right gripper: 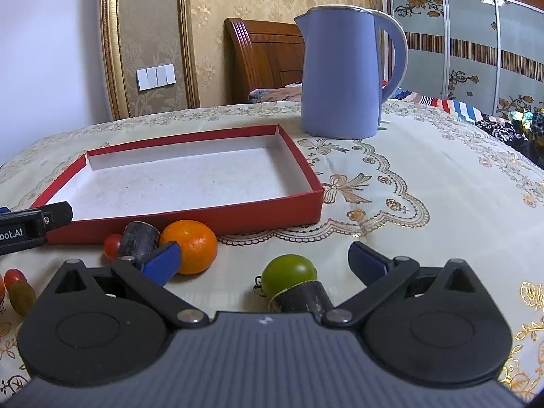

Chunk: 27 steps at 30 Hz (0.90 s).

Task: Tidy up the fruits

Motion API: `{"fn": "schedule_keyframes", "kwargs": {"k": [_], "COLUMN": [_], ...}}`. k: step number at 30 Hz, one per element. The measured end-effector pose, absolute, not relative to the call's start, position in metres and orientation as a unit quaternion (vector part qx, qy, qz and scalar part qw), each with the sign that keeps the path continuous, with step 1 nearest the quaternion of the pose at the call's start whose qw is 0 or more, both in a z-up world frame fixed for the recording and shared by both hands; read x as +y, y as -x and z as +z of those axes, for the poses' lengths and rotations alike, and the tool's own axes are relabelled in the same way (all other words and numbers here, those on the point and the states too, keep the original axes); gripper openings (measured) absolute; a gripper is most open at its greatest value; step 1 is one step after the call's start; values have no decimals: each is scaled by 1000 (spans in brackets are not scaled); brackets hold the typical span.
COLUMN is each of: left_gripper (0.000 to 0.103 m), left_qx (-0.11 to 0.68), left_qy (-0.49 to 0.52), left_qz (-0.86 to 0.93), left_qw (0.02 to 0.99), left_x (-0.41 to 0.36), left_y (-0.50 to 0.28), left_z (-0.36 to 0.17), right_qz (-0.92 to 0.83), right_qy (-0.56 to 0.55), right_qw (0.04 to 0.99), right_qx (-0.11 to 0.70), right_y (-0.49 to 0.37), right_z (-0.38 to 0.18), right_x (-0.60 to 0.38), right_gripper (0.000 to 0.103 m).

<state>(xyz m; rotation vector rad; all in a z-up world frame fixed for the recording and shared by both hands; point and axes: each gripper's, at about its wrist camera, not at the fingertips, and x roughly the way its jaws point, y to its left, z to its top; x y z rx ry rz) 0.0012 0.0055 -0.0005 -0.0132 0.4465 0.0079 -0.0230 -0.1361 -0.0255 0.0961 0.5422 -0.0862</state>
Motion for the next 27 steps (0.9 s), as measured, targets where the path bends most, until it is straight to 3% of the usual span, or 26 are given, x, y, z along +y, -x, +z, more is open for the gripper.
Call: {"fn": "schedule_keyframes", "kwargs": {"k": [27], "left_gripper": [103], "left_qx": [234], "left_qy": [-17], "left_qz": [6], "left_qw": [972], "left_x": [0], "left_y": [0], "left_z": [-5], "right_qz": [-43], "right_qy": [-59], "right_qw": [961], "right_qx": [269], "right_y": [23], "right_z": [-27], "right_x": [-140], "right_gripper": [103]}}
